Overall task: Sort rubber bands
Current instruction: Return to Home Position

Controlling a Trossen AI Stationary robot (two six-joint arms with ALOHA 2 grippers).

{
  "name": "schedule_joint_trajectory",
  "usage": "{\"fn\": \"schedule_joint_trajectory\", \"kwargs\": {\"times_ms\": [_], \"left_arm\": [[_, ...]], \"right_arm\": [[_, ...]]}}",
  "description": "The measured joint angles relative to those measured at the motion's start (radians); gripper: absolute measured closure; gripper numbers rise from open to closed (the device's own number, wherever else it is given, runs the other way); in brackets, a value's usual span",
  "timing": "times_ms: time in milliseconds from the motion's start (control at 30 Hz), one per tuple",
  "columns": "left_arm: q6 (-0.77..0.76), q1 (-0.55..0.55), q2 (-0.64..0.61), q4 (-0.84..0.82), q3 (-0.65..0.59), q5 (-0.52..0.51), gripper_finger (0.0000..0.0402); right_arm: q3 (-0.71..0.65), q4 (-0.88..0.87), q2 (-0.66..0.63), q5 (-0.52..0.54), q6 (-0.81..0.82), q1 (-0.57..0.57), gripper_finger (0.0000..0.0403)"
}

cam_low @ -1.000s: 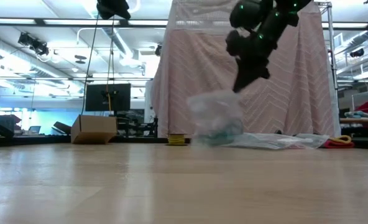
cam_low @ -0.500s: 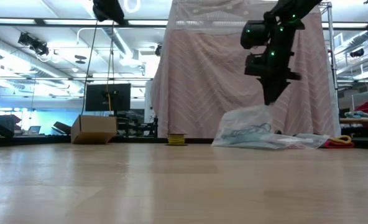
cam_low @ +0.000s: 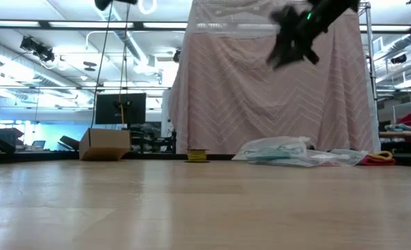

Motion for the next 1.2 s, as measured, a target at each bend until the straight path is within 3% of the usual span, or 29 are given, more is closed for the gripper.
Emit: {"fn": "schedule_joint_trajectory", "kwargs": {"times_ms": [167, 400, 800, 1067, 1200], "left_arm": [[-0.070, 0.017, -0.214, 0.202, -0.189, 0.000, 0.0261], [-0.193, 0.017, -0.439, 0.419, -0.389, -0.014, 0.0261], [-0.326, 0.017, -0.577, 0.423, -0.566, -0.026, 0.0264], [-0.424, 0.017, -0.667, 0.447, -0.724, -0.025, 0.0279], [-0.400, 0.017, -0.709, 0.478, -0.784, -0.023, 0.0281]], "right_arm": [[-0.145, 0.329, -0.231, -0.170, 0.033, 0.002, 0.0272], [-0.290, 0.531, -0.512, -0.228, 0.119, 0.003, 0.0275], [-0.479, 0.490, -0.813, -0.144, 0.176, 0.003, 0.0277], [-0.674, 0.495, -0.982, -0.145, 0.339, 0.003, 0.0280], [-0.727, 0.504, -1.039, -0.150, 0.335, 0.003, 0.0280]]}}
